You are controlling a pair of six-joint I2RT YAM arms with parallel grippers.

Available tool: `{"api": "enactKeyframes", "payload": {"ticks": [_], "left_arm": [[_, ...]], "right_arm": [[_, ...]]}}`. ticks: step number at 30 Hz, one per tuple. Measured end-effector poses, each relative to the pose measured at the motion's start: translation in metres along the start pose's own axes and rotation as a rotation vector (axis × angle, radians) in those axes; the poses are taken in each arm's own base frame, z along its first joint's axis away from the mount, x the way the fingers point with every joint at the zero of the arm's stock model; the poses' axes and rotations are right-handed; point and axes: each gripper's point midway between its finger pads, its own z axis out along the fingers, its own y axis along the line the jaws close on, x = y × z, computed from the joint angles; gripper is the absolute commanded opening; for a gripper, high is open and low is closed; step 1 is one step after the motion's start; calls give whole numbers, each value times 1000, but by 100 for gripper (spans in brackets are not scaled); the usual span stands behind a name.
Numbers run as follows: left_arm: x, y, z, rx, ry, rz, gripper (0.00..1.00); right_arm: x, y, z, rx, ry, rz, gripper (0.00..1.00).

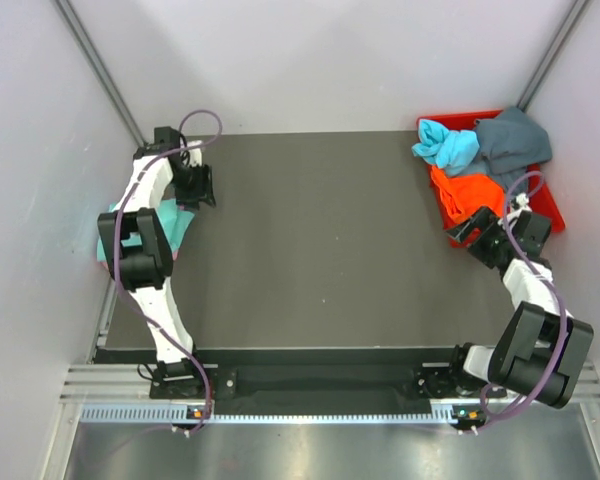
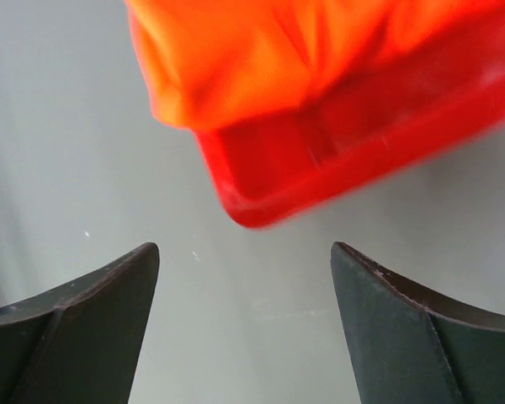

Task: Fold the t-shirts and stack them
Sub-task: Neatly place the folded tshirt to the corner

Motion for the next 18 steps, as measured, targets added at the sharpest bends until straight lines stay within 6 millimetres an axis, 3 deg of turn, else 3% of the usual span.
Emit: {"api": "enactKeyframes", "payload": {"ticks": [1, 2, 8, 13, 18], "left_arm": [[-5, -7, -7, 17, -23, 8, 57], [-11, -13, -17, 29, -51, 16, 57], [-30, -33, -73, 36, -197, 36, 62], [-20, -40, -102, 33, -260, 27, 69], [-14, -43, -116, 31, -332, 41, 73]], "right_arm": [[-5, 3, -1, -8, -7, -20, 97], [-11, 7, -2, -17, -15, -44, 100], [-43, 20, -15, -27, -37, -266, 100], [-62, 12, -33, 121, -1, -319, 100], [-82, -8, -57, 326, -5, -324, 100]]}}
